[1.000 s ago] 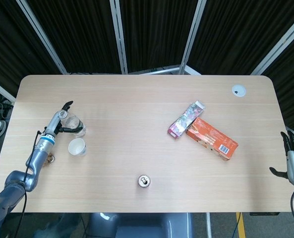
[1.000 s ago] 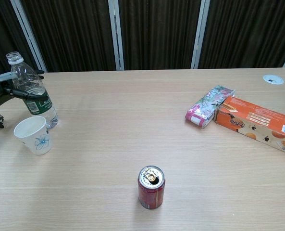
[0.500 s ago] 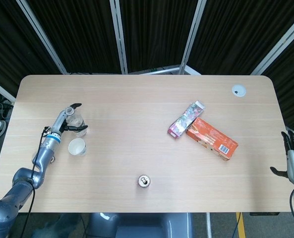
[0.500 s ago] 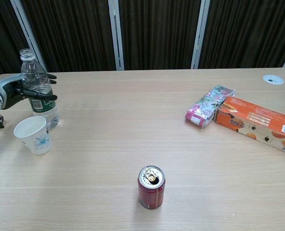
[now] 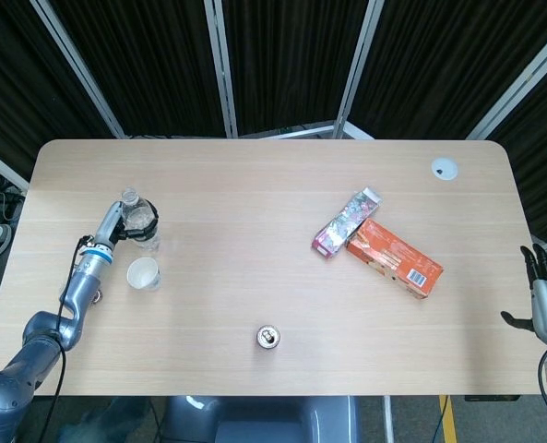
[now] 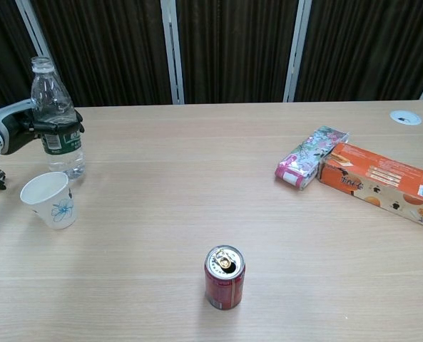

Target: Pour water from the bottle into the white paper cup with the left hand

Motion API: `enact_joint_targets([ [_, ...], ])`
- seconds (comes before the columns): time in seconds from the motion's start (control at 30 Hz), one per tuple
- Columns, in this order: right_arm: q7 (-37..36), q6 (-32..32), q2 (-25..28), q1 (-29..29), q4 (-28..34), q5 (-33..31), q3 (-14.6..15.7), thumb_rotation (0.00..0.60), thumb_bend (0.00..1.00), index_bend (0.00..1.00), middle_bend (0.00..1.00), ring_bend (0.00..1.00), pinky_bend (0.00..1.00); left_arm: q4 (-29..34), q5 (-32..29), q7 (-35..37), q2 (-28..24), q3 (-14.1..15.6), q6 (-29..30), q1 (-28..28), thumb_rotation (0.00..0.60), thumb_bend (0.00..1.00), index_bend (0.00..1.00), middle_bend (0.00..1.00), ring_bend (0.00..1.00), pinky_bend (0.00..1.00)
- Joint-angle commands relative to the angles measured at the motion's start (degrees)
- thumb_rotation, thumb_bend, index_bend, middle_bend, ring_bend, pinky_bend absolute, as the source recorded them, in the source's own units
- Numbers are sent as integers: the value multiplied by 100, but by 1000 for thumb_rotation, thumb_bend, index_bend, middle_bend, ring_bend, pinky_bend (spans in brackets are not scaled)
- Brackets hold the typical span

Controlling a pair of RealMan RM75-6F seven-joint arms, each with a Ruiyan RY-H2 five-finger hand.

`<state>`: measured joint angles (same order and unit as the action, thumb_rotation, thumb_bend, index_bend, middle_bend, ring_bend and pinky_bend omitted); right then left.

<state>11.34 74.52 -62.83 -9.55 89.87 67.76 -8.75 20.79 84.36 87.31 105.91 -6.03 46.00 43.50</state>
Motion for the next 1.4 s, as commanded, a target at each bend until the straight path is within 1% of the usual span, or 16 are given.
enact_joint_targets([
  [0.03,-37,33,23,11,38,47,8,600,0,0,0,0,0,278,97,-125,-370,54,305,-36,600,548,560,520,416,379],
  [0.13,-89,56,45,21,65,89,12,600,0,0,0,0,0,577,250,-275,-753,221,452,-122,600,543,556,518,416,379],
  [0.2,-127,93,68,34,94,147,22,600,0,0,0,0,0,816,437,-528,-1156,439,612,-254,600,543,553,517,416,379],
  [0.37,-231,189,137,72,201,284,39,600,0,0,0,0,0,1576,681,-898,-1926,766,893,-499,600,538,554,516,416,379],
  [0.53,-317,257,192,100,280,407,61,600,0,0,0,0,0,2184,779,-1245,-2452,963,1000,-655,600,537,561,516,416,378],
  [0.6,-368,297,215,118,303,472,74,600,0,0,0,0,0,2459,785,-1526,-2657,1051,1002,-745,600,537,561,516,416,379],
  [0.63,-389,318,224,130,304,498,82,600,0,0,0,0,0,2516,839,-1754,-2728,1154,988,-803,600,537,561,516,416,379],
  [0.67,-422,329,235,144,296,547,108,600,0,0,0,0,0,2499,915,-2259,-2787,1268,1037,-897,600,537,561,517,416,379],
  [0.7,-439,330,238,148,291,564,115,600,0,0,0,0,0,2507,890,-2451,-2787,1257,1063,-931,600,537,561,517,416,379],
  [0.73,-476,328,245,151,288,596,128,600,0,0,0,0,0,2491,845,-2855,-2770,1235,1100,-986,600,537,561,516,416,379],
  [0.83,-602,344,282,167,307,662,138,600,0,0,0,0,0,2572,796,-3488,-2776,1238,1081,-1049,600,538,558,516,416,379],
  [0.9,-653,410,320,199,324,702,136,600,0,0,0,0,0,2597,776,-4061,-2744,1214,1102,-1067,600,537,555,515,416,379],
  [1.0,-697,450,351,227,354,751,151,600,0,0,0,0,0,2720,689,-4498,-2708,1146,1069,-1072,600,539,554,514,416,379],
  [1.2,-714,510,380,258,382,804,162,600,0,0,0,0,0,2852,547,-4770,-2611,1086,839,-1037,600,536,551,513,415,379],
  [1.27,-716,526,384,268,372,795,156,600,0,0,0,0,0,2765,537,-4945,-2533,1082,770,-1011,600,536,551,513,415,379],
  [1.4,-722,524,384,279,341,751,143,600,0,0,0,0,0,2579,518,-5031,-2400,1048,729,-976,600,535,551,513,415,379],
])
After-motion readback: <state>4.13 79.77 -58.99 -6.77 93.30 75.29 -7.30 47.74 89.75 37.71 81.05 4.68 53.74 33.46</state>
